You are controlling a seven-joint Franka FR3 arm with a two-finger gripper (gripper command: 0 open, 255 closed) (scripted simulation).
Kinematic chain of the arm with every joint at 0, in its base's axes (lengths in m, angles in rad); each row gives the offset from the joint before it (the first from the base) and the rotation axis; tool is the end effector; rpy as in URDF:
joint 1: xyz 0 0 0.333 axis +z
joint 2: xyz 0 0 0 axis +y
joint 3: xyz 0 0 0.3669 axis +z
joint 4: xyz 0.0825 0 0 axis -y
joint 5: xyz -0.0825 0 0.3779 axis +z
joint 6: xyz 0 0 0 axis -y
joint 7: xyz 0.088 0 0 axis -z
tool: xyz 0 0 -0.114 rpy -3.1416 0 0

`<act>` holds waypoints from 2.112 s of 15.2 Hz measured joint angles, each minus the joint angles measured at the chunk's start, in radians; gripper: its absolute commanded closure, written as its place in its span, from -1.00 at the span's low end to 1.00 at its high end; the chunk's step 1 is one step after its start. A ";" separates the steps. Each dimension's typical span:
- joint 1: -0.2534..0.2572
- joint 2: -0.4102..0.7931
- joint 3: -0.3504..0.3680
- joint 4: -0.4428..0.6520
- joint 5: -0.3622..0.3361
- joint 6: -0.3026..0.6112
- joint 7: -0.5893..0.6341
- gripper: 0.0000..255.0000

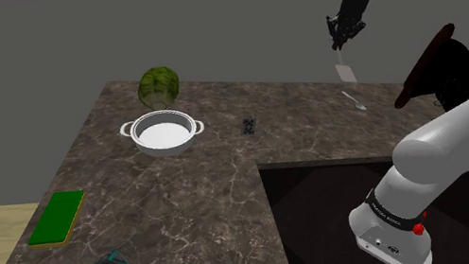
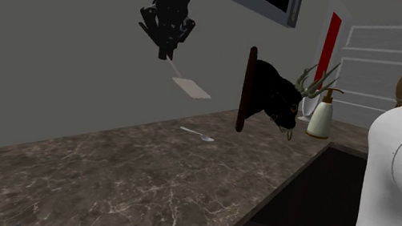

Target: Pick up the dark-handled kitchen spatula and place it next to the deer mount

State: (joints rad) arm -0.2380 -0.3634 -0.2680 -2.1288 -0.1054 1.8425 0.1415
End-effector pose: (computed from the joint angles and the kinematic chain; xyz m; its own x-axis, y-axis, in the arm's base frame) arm 0.3663 -0.2339 0.5995 0.8185 -0.5707 0.0667 -0.5719 -0.8203 -0.0005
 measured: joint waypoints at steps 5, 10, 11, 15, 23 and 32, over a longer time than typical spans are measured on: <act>0.002 0.003 0.004 0.067 0.003 -0.065 -0.002 1.00; 0.005 0.013 0.007 0.145 0.008 -0.132 -0.005 1.00; 0.005 0.016 0.007 0.163 0.009 -0.148 -0.006 1.00; 0.009 0.035 0.009 0.234 0.014 -0.200 -0.007 1.00; 0.011 0.060 0.010 0.366 0.021 -0.307 -0.015 1.00; 0.004 0.135 -0.017 0.551 0.036 -0.417 -0.058 1.00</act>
State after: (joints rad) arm -0.2337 -0.2281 -0.2849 -1.5780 -0.0697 1.4257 0.0833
